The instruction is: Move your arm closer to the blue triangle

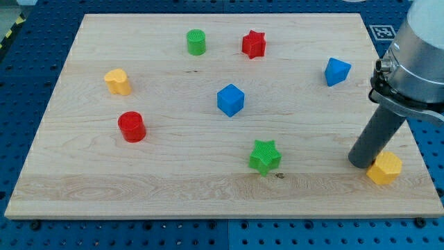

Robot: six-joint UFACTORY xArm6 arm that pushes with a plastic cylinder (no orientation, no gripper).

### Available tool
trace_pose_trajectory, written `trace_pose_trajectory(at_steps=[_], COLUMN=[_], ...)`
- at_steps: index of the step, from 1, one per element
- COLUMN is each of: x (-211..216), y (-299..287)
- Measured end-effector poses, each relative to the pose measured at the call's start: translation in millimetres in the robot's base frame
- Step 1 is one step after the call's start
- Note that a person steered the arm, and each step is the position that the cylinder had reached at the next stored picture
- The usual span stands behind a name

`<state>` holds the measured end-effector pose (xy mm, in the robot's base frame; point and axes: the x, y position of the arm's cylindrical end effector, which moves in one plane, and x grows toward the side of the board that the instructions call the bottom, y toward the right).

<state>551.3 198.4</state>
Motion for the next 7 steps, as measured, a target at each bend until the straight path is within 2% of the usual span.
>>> trace_pose_trajectory(at_steps=[2,3,5,7], x=[5,-21,-136,-155], y=[6,-10,-39,16])
